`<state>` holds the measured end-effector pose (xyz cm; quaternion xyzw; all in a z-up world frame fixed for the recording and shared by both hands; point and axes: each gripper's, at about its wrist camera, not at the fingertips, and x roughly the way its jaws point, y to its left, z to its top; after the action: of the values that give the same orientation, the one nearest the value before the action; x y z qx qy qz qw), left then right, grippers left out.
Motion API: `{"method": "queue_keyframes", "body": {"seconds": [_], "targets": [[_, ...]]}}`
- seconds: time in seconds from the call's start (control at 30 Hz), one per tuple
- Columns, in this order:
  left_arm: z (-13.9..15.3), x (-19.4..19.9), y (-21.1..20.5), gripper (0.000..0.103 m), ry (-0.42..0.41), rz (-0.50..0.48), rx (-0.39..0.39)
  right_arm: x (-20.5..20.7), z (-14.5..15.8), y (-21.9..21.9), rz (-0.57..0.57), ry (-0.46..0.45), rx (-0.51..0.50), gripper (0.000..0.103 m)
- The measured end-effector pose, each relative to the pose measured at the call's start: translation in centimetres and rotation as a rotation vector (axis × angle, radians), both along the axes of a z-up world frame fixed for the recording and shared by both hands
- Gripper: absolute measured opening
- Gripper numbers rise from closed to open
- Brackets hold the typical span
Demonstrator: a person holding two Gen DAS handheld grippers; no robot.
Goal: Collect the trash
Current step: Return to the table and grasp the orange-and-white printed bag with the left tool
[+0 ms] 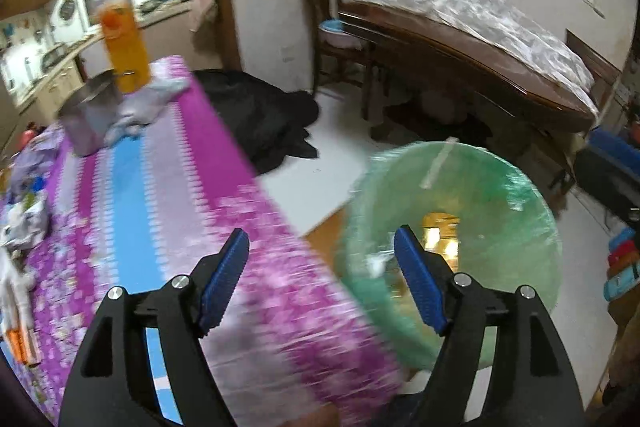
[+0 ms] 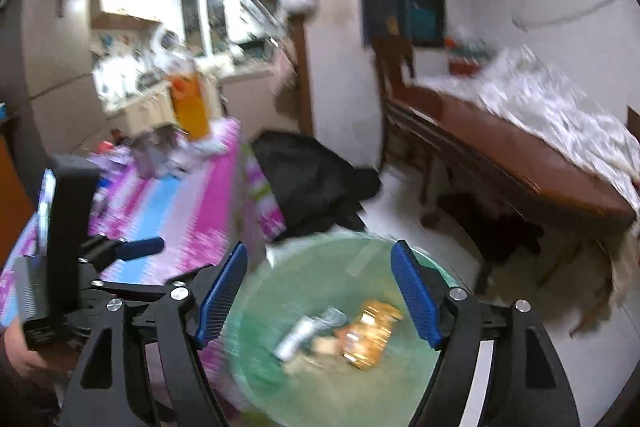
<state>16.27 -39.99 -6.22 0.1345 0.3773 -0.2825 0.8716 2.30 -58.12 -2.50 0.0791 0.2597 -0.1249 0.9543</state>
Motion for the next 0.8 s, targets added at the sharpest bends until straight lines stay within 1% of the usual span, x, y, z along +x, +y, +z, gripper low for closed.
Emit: {"method": "queue_keyframes", "body": {"seconds": [0.13, 0.2, 0.27, 0.3, 0.37, 0.5, 0.57, 0.6, 0.67, 0.73, 0.8], "targets": [[0.8, 0.8, 5.4, 0.072, -0.041, 0.081, -0.008, 0.6, 1.2, 5.8, 0.095, -0.114, -0.025, 0.076], [1.2, 1.2, 8.2, 0.072, -0.057, 0.120, -0.013, 1.1, 1.5, 8.8, 0.146, -0.152, -0.019, 0.076], [1.5, 1.5, 10.8, 0.072, -0.069, 0.160, -0.013, 1.6, 1.6, 11.0, 0.192, -0.166, -0.015, 0.076], [1.7, 1.8, 12.7, 0.072, -0.072, 0.185, -0.015, 2.2, 1.7, 12.7, 0.229, -0.166, -0.008, 0.076], [2.0, 2.2, 15.5, 0.072, -0.079, 0.231, -0.018, 3.0, 1.7, 14.7, 0.267, -0.164, -0.006, 0.076], [2.3, 3.2, 22.8, 0.072, -0.073, 0.342, -0.045, 4.5, 1.2, 18.6, 0.336, -0.145, 0.009, 0.076], [2.2, 3.8, 26.4, 0.072, -0.058, 0.399, -0.059, 5.4, 0.9, 20.6, 0.372, -0.128, 0.015, 0.076], [2.0, 4.2, 29.0, 0.072, -0.060, 0.453, -0.056, 5.7, 0.7, 21.5, 0.390, -0.119, 0.018, 0.076], [1.7, 4.6, 32.4, 0.072, -0.050, 0.516, -0.065, 6.7, 0.1, 23.6, 0.427, -0.093, 0.021, 0.076], [1.2, 4.8, 36.3, 0.072, -0.043, 0.599, -0.074, 7.5, -0.5, 25.2, 0.462, -0.073, 0.031, 0.076], [0.5, 5.0, 39.1, 0.072, -0.029, 0.648, -0.075, 8.3, -1.2, 26.9, 0.490, -0.052, 0.038, 0.076]]}}
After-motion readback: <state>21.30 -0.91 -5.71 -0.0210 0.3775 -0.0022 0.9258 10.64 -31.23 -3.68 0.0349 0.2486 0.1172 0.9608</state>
